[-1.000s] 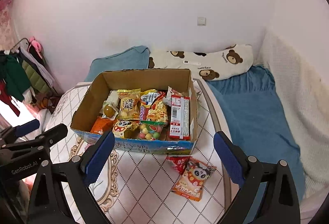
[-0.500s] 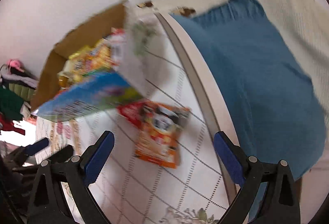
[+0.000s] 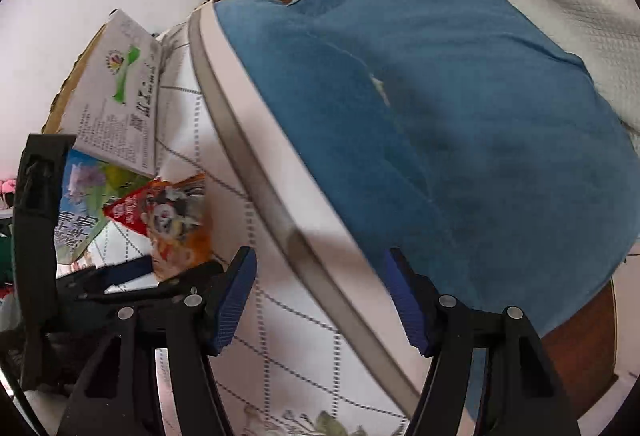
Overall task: Organize snacks
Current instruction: 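Grasp the orange panda-print bag with the left tool while the right tool grasps the small red bag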
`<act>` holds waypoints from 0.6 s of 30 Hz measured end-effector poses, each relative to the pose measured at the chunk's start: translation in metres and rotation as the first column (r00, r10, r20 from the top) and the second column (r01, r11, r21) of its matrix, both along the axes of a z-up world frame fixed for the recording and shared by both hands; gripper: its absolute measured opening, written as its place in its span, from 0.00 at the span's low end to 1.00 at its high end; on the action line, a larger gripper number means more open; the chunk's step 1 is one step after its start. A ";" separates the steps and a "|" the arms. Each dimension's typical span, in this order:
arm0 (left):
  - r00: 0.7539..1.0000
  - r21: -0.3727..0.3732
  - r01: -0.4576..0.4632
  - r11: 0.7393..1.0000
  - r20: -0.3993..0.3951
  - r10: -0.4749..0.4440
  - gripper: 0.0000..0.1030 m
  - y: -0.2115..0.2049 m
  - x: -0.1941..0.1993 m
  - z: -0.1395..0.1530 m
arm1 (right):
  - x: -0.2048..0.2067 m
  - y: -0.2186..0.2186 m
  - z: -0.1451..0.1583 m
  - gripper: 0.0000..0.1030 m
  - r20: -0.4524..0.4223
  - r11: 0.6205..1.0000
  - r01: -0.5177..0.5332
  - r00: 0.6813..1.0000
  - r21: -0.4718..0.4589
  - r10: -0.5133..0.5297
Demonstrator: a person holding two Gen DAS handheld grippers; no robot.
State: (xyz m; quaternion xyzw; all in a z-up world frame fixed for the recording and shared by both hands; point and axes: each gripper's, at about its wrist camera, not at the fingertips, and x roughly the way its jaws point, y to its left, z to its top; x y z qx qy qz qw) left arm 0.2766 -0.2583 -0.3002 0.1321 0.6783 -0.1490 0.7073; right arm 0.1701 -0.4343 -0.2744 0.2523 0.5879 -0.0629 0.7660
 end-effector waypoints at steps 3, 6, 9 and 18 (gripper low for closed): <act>1.000 -0.003 -0.005 1.000 0.005 0.005 0.57 0.006 -0.002 0.005 | 0.000 -0.002 0.000 0.67 0.000 1.000 0.001 1.000 -0.004 -0.001; 0.999 -0.005 -0.031 1.000 0.014 0.031 0.55 0.029 -0.006 0.015 | 0.003 0.002 0.006 0.67 0.017 1.000 -0.027 0.999 -0.010 0.028; 0.997 -0.015 -0.073 0.997 0.006 0.073 0.55 0.072 -0.019 0.018 | 0.018 0.021 0.015 0.67 0.049 0.996 -0.084 0.995 0.008 0.083; 0.919 0.003 -0.393 0.920 -0.028 0.393 0.55 0.200 -0.026 0.015 | 0.084 0.114 0.012 0.67 0.116 0.946 -0.316 0.945 0.074 0.306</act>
